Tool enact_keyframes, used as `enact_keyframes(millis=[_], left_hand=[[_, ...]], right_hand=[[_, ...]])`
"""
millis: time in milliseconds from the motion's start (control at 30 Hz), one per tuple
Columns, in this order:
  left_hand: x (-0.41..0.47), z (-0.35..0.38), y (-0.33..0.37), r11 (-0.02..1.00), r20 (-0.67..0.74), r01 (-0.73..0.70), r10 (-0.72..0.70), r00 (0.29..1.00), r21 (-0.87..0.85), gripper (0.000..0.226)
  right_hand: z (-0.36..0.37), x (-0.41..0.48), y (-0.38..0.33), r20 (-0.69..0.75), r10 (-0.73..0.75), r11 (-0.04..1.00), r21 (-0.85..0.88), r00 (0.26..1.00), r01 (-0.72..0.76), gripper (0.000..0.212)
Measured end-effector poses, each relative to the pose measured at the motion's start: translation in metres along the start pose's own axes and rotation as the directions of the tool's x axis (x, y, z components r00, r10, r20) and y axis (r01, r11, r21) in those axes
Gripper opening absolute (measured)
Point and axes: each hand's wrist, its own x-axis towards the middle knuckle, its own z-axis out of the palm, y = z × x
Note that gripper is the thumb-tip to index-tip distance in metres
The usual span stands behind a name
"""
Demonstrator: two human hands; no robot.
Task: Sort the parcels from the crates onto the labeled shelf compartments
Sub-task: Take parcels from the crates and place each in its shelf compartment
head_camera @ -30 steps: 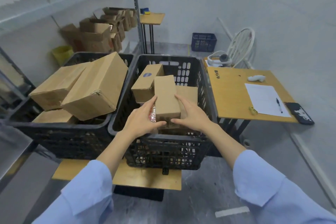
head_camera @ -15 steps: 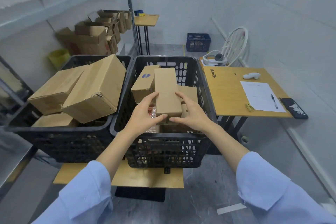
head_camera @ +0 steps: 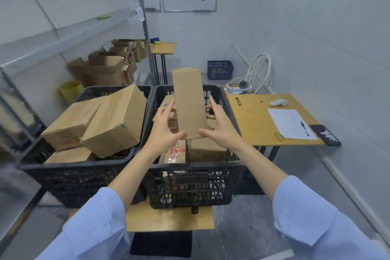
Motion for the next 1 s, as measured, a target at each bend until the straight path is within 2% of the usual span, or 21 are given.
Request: enact_keyframes(millis=[167, 333, 500, 633, 767, 867, 1000], left_hand=[[0.001, -0.011, 0.007, 0.996, -0.017, -0.066, 0.065, 0.998, -0.06, 0.092], [-0.001, -0.024, 0.019, 0.986, 0.005, -0.081, 0.083, 0.997, -0.148, 0.084], [0.0, -0.033, 0.019, 0.988, 0.02, -0.091, 0.094, 0.995, -0.121, 0.094], [-0.003, -0.036, 0.022, 0.986, 0.03, -0.071, 0.077, 0.997, -0.153, 0.084], [-0.006, -0.041, 0.024, 0.99, 0.011, -0.061, 0.063, 0.998, -0.125, 0.073], [-0.006, -0.041, 0.027, 0.984, -0.001, -0.063, 0.064, 0.998, -0.167, 0.064], [-0.008, -0.042, 0.032, 0.98, 0.017, -0.046, 0.05, 0.999, -0.194, 0.076]], right_hand=[[-0.004, 0.002, -0.011, 0.003, -0.045, 0.996, -0.076, 0.999, 0.045, 0.099], [-0.003, 0.0, -0.022, -0.04, -0.04, 0.998, 0.055, 0.998, 0.042, 0.084], [-0.003, 0.001, -0.028, -0.053, -0.059, 0.998, 0.029, 0.997, 0.06, 0.103], [-0.002, 0.0, -0.031, -0.075, -0.044, 0.998, 0.031, 0.996, 0.047, 0.086], [-0.004, -0.001, -0.035, -0.06, -0.014, 0.996, 0.091, 0.998, 0.02, 0.081], [-0.004, -0.003, -0.038, -0.057, 0.011, 0.991, 0.137, 0.998, -0.003, 0.073], [-0.004, -0.004, -0.04, -0.035, 0.046, 0.981, 0.191, 0.998, -0.039, 0.055]])
